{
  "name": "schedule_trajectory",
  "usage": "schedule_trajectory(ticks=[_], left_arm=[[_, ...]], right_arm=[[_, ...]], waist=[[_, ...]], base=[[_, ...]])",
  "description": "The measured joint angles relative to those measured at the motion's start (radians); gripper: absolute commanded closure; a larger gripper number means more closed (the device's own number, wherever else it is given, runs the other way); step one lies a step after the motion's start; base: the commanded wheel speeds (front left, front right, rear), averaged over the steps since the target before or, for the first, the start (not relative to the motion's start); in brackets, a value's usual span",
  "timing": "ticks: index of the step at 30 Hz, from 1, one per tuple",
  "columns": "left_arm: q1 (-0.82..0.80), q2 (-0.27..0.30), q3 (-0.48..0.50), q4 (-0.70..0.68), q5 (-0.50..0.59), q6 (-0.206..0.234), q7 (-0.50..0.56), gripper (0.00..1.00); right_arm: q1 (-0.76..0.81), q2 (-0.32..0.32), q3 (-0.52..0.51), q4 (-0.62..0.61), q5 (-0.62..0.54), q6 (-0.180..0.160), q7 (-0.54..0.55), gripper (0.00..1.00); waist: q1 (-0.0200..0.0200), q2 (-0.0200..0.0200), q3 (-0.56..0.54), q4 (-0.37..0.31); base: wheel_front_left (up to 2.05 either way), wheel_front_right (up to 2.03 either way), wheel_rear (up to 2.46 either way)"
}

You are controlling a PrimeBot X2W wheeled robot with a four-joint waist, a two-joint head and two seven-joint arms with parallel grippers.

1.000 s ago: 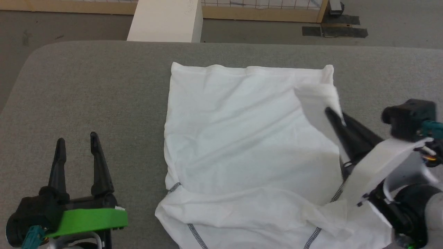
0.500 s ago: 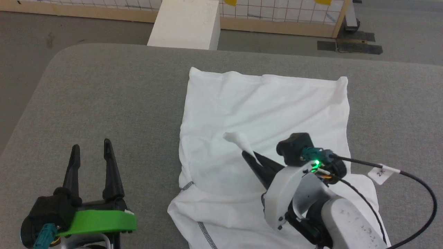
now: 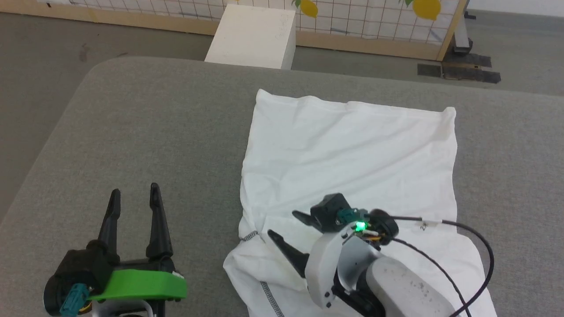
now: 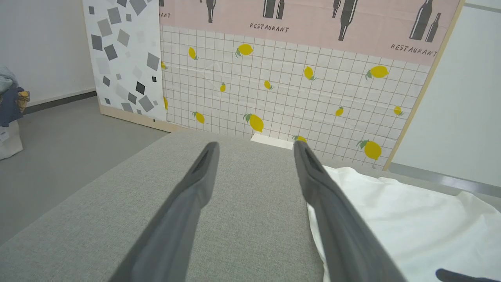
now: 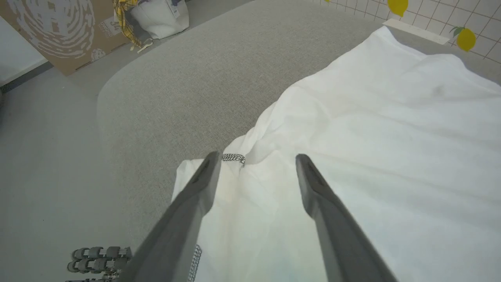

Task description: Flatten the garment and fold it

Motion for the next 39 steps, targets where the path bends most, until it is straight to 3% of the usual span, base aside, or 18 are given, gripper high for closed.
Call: schedule_trajectory(ticks=[7,12,18,24,29,33,39], left_arm=[[-0.004,0.0,0.004,-0.01,0.0,0.004,0.0,0.0],[-0.005,0.002,0.007,-0.028,0.0,0.011,0.0,0.0],[-0.006,0.008,0.005,-0.042,0.0,0.013,0.005,0.0],[-0.006,0.013,0.001,-0.051,-0.001,0.007,0.007,0.0],[-0.016,0.021,-0.005,-0.048,-0.003,-0.01,0.005,0.0],[-0.11,0.063,-0.009,-0.057,-0.001,-0.042,0.044,0.0],[-0.433,0.186,-0.02,-0.042,-0.011,-0.154,0.245,0.0]], right_arm=[[-0.062,0.003,-0.054,-0.044,0.035,0.0,-0.024,0.0],[-0.047,-0.007,-0.271,-0.149,-0.113,0.0,-0.033,0.0],[0.129,-0.035,-0.606,-0.413,-0.304,0.0,-0.031,0.0],[0.303,-0.004,-0.816,-0.665,-0.334,0.0,-0.044,0.0],[0.374,-0.002,-0.87,-0.723,-0.267,0.0,-0.078,0.0],[0.386,0.0,-0.872,-0.736,-0.237,0.0,-0.096,0.0],[0.366,0.0,-0.857,-0.769,-0.226,0.0,-0.103,0.0]], waist=[[0.0,0.0,0.024,-0.03],[0.0,0.0,0.036,-0.06],[0.0,0.0001,0.052,-0.096],[0.0,0.0,0.071,-0.131],[0.0,0.0,0.102,-0.159],[0.0,0.0,0.141,-0.177],[0.0,0.0,0.221,-0.192]], base=[[0.0,0.0,0.0],[0.0,0.0,0.0],[0.0,0.0,0.0],[0.0,0.0,0.0],[0.0,0.0,0.0],[0.0,0.0,0.0],[0.0,0.0,0.0]])
